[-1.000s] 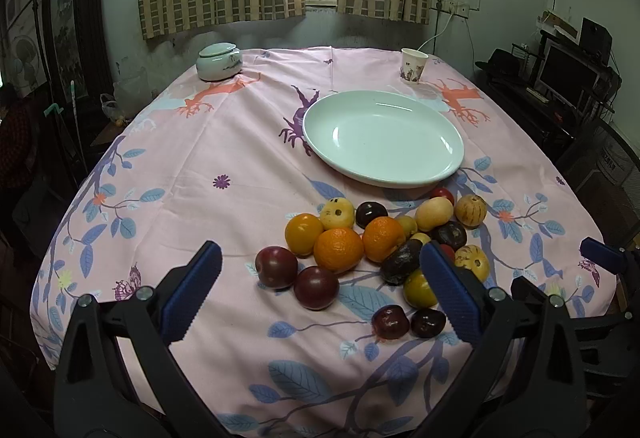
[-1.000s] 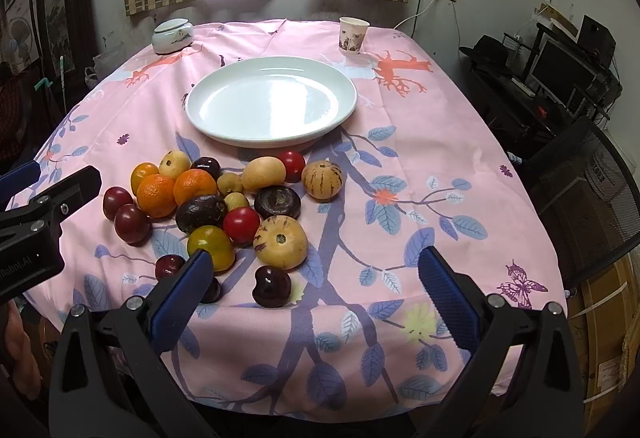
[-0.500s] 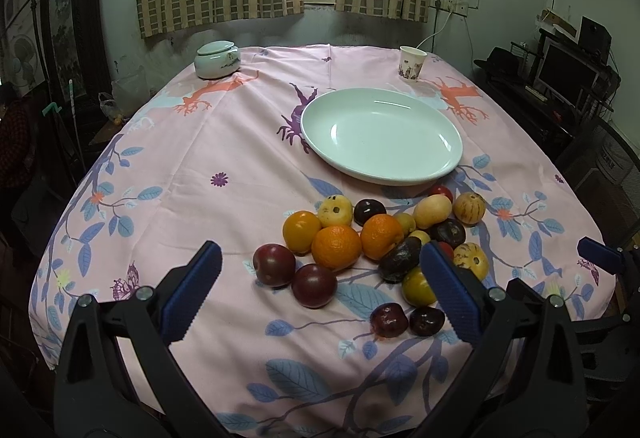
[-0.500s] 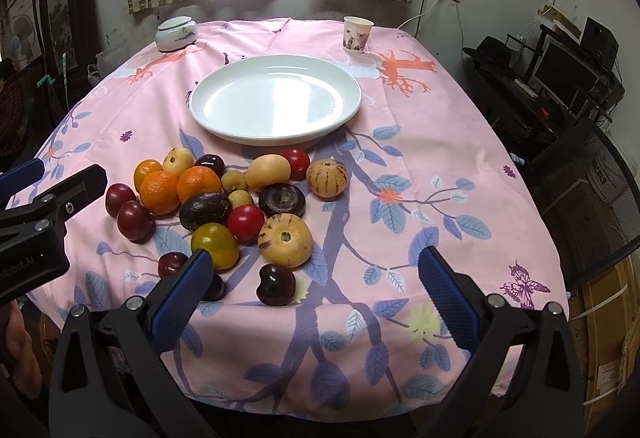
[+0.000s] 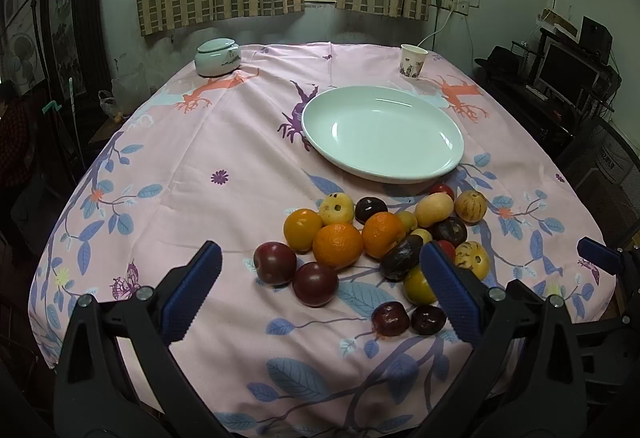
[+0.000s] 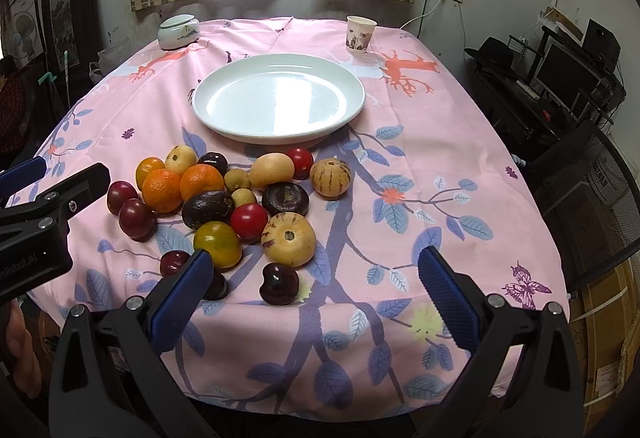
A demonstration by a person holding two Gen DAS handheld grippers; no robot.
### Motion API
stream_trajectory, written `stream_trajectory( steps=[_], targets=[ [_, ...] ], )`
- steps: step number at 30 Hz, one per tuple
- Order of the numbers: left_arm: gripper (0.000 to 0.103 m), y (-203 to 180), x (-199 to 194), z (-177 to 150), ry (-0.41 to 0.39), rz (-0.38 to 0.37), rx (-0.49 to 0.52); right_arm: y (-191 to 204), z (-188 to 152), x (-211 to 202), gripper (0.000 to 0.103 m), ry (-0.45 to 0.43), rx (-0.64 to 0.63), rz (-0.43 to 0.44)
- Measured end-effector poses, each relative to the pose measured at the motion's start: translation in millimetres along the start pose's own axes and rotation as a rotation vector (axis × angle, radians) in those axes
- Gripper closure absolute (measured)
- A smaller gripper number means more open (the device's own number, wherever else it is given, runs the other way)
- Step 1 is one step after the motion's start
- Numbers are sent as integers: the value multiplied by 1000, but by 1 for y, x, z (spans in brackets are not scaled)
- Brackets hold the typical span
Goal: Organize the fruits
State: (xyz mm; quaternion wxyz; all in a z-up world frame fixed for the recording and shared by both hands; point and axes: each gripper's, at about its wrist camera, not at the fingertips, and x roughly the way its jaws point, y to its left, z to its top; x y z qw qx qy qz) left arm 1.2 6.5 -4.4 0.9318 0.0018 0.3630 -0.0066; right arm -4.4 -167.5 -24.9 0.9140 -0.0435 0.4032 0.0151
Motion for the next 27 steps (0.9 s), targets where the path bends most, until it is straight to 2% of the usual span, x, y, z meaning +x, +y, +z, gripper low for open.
stream_trajectory(
  steps=[6,13,18,19,24,27],
  targets=[
    [2,0,0,0,3,0,-1,2,-1,1,1,28,-1,23],
    [2,1,4,-6,13,-1,-4,3,0,4,1,142,-33,33],
    [2,2,6,-7,18,2,-5,3,0,2,1,109,-38,25],
    [2,3,7,-6,21,5,-6,4,-1,3,1,80,-46,11],
    [2,9,7,-10,30,31,12,-8,-5,3,1,63,-53,-7],
    [2,16,12,-21,58,34,21,-18,-11,10,1,71,-56,16]
  ],
)
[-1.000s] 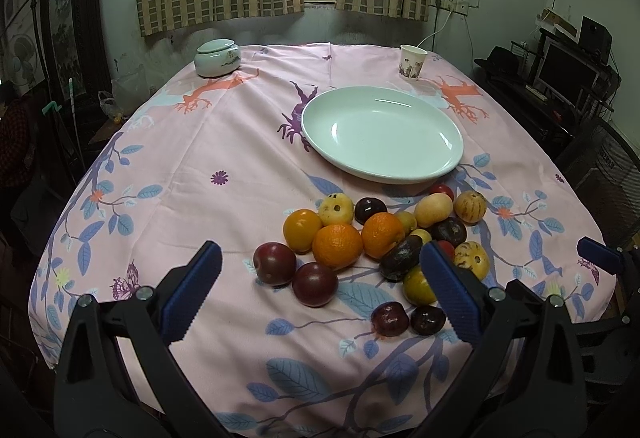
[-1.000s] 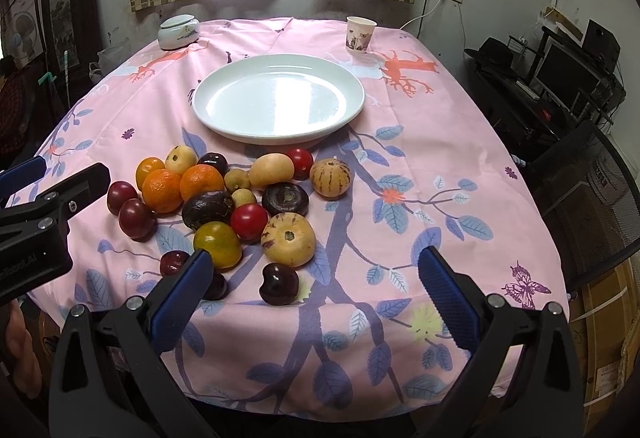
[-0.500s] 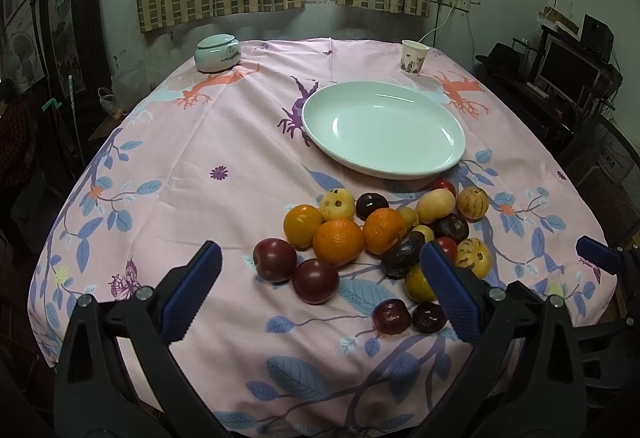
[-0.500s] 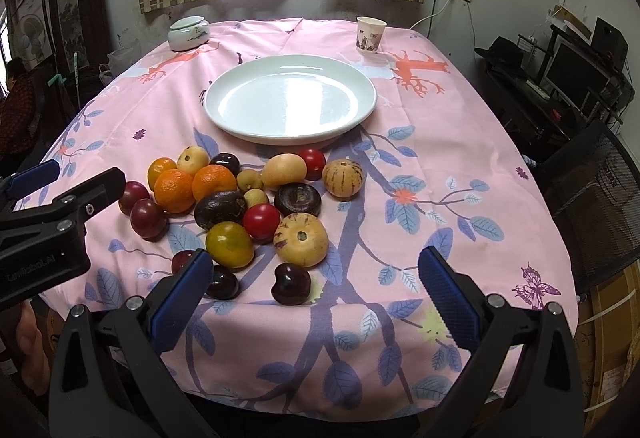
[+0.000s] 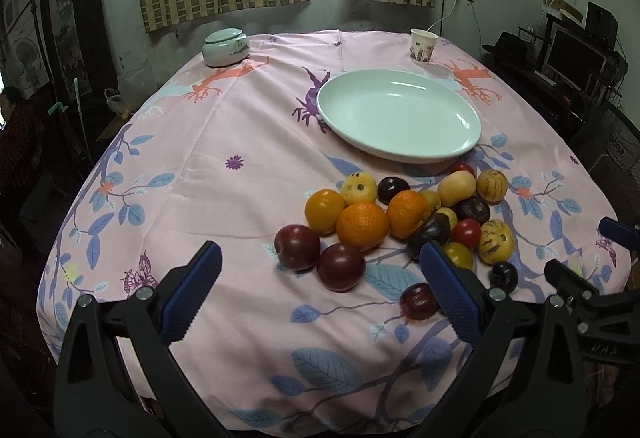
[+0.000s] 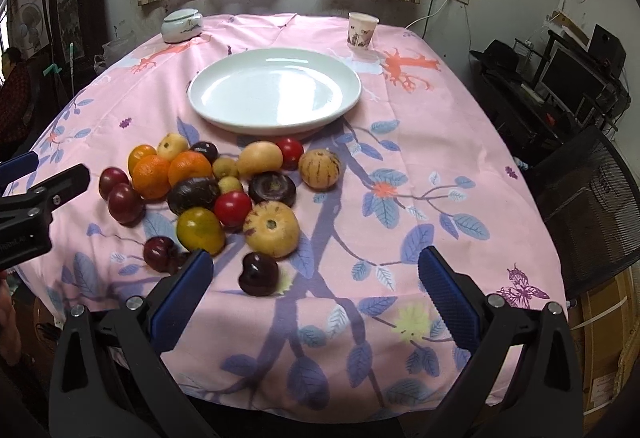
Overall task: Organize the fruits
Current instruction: 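Grasp the pale yellow spotted fruit with the right tool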
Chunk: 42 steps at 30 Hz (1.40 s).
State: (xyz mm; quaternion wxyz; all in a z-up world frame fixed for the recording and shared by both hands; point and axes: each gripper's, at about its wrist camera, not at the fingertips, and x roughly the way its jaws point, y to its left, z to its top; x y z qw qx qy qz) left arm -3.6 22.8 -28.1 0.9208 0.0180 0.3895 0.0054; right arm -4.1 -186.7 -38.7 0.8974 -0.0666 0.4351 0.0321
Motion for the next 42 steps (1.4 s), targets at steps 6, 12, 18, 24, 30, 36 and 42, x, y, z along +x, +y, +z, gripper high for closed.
stream_trajectory(
  steps=[6,12,18,24,30,36,42],
  targets=[
    [2,18,18,-18,64,7,-17,1,-2,25,14,45,-4,132],
    [2,32,24,-18,73,28,-45,13,18,68,44,139,-15,135],
    [2,50,32,-14,86,45,-82,12,20,95,57,195,28,201],
    [2,58,51,-11,119,61,-93,6,15,61,57,99,40,169],
    [2,56,80,-15,194,32,-72,-2,9,61,57,143,73,208],
    [11,57,104,-8,185,-65,-116,4,7,56,57,144,85,253],
    [28,53,109,-1,158,-150,-139,5,7,56,57,149,98,260]
  ],
)
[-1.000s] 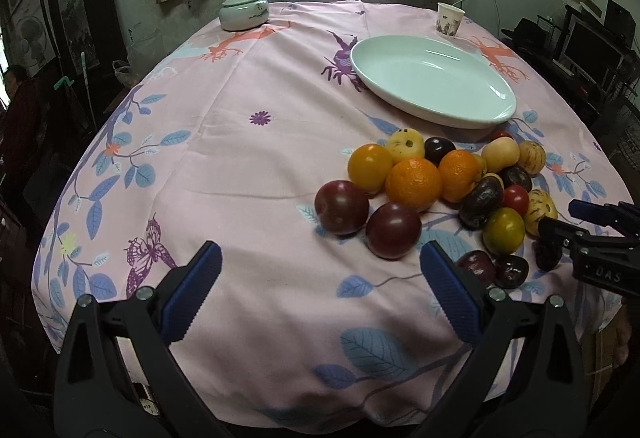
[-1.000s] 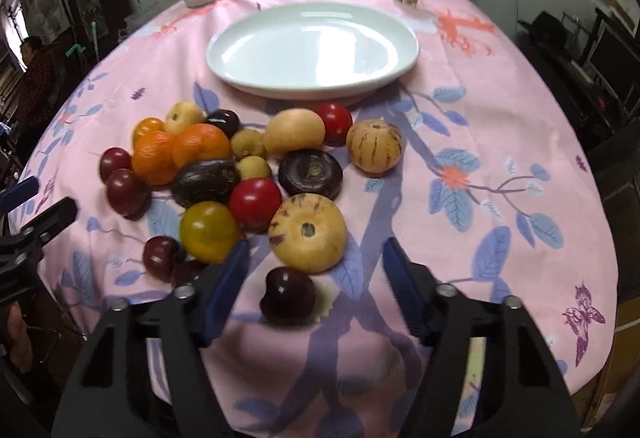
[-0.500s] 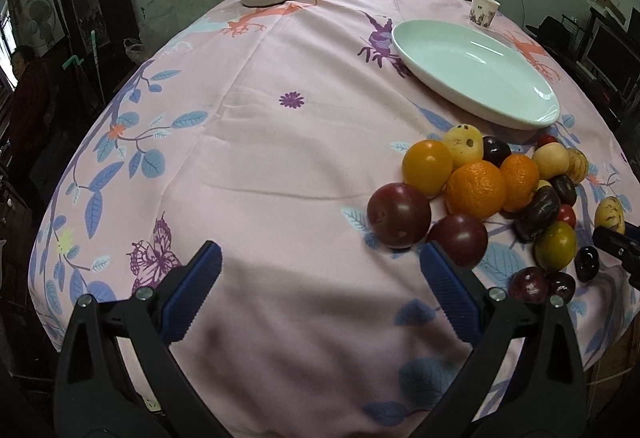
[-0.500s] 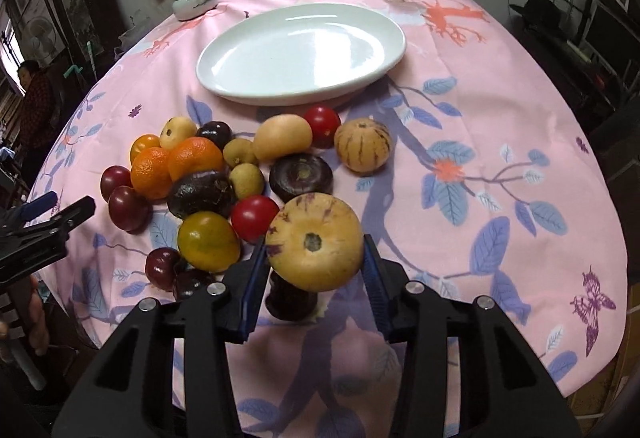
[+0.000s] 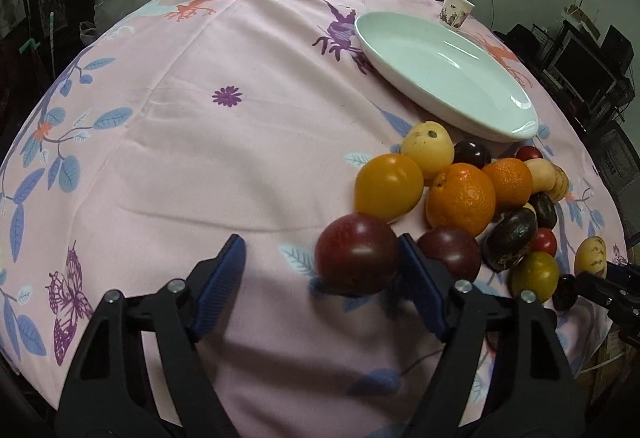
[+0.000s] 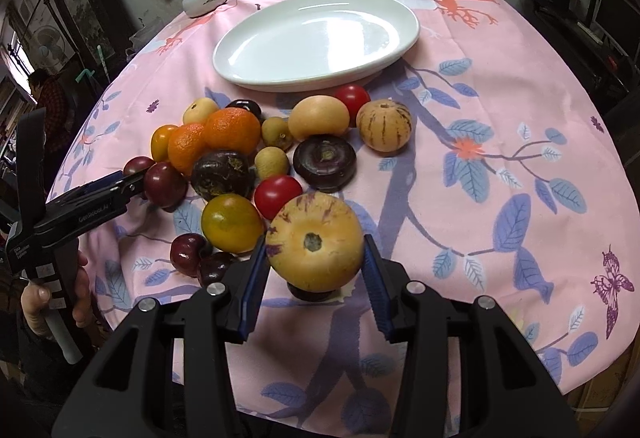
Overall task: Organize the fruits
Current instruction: 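Grasp the pale yellow spotted fruit with the right tool, then grasp a dark red plum with the left tool while the right tool carries its fruit to the plate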
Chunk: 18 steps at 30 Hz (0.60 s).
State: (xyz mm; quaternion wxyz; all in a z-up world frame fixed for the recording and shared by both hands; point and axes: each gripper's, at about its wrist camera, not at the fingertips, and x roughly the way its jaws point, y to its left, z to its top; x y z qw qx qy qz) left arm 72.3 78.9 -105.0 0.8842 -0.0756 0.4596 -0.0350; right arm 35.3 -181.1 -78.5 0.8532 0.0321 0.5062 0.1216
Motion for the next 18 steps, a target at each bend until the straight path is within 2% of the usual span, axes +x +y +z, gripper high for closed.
stream_trajectory(
  steps=[2,3,5,6,10,18],
  targets=[
    [46,-2,-2,-2,-5,-41,2,1,0,-1,57,0,-2,2],
    [64,-7,-3,-3,-1,-77,14,2,-1,-1,57,0,-3,0],
    [63,-18,-7,-7,-10,-30,48,3,-1,-2,57,-1,-3,-1],
    [63,-20,-10,-9,-12,-28,54,3,-1,-2,57,-3,-5,2],
    [63,-20,-21,-14,-3,-68,30,9,-1,-6,57,-20,-27,4],
    [63,-28,-56,-10,-47,-126,41,11,3,-15,57,-78,-26,41]
  ],
)
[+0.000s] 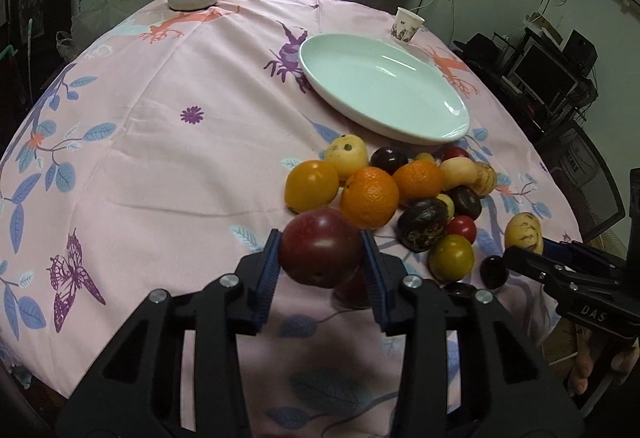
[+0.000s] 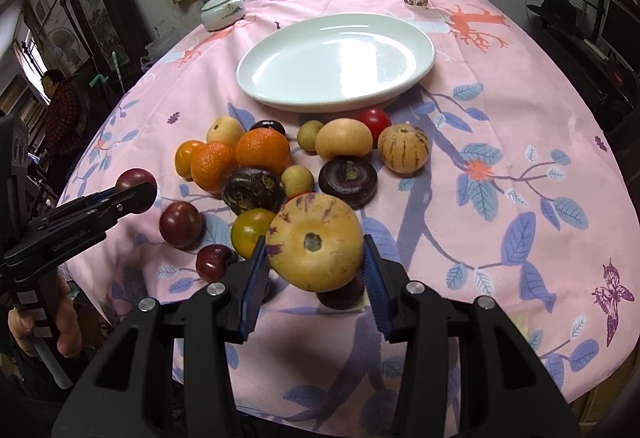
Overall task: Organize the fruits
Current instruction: 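Grasp a dark red plum with the left tool while the right tool carries its fruit to the plate, then lower both fruits onto the white plate and open both tools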
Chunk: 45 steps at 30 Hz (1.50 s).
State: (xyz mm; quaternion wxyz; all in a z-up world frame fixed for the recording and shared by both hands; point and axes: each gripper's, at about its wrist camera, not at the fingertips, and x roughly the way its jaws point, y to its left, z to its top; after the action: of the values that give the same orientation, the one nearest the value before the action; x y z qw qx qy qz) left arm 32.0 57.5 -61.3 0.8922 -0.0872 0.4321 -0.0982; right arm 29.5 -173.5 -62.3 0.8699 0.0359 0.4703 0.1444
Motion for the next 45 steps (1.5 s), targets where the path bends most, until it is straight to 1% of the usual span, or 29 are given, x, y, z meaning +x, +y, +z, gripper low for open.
stream_trajectory(
  steps=[2,7,10,13,15,19,23,26,29,31,33,36,37,38,39,40,42,45],
  targets=[
    [63,-5,-2,6,0,-16,12,0,3,0,57,-6,-1,4],
    [63,-21,0,29,0,-25,55,-1,16,3,57,-16,-11,7],
    [63,-33,2,46,-15,-7,99,-1,29,6,57,-18,-35,2],
    [63,-41,11,73,-8,-15,124,-3,52,10,57,-24,-69,1],
    [63,-44,23,99,-6,-3,138,-7,76,16,57,-36,-89,-4],
    [63,-47,64,156,23,-15,131,-23,134,47,57,-48,-93,-21],
    [63,-52,119,203,49,7,125,-36,186,99,57,2,-104,-19],
    [63,-51,160,226,91,0,93,-44,214,140,57,50,-102,-49],
    [63,-47,192,240,130,23,63,-53,232,170,57,89,-89,-49],
    [63,-47,205,245,147,27,52,-54,237,178,57,102,-84,-37],
    [62,-46,213,247,157,16,35,-54,242,184,57,109,-83,-31],
    [62,-49,220,252,155,27,47,-49,246,190,57,118,-101,-28],
    [61,-50,221,252,152,32,47,-48,247,191,55,121,-103,-31],
    [55,-50,221,253,147,33,46,-47,247,192,52,123,-108,-31],
    [44,-49,218,255,138,33,40,-46,246,190,42,113,-114,-38],
    [39,-49,214,255,125,32,32,-44,245,185,36,91,-123,-51],
    [39,-47,201,257,103,15,23,-42,243,170,36,57,-145,-78],
    [38,-43,171,255,75,-20,3,-40,235,141,36,37,-148,-59]
  ],
)
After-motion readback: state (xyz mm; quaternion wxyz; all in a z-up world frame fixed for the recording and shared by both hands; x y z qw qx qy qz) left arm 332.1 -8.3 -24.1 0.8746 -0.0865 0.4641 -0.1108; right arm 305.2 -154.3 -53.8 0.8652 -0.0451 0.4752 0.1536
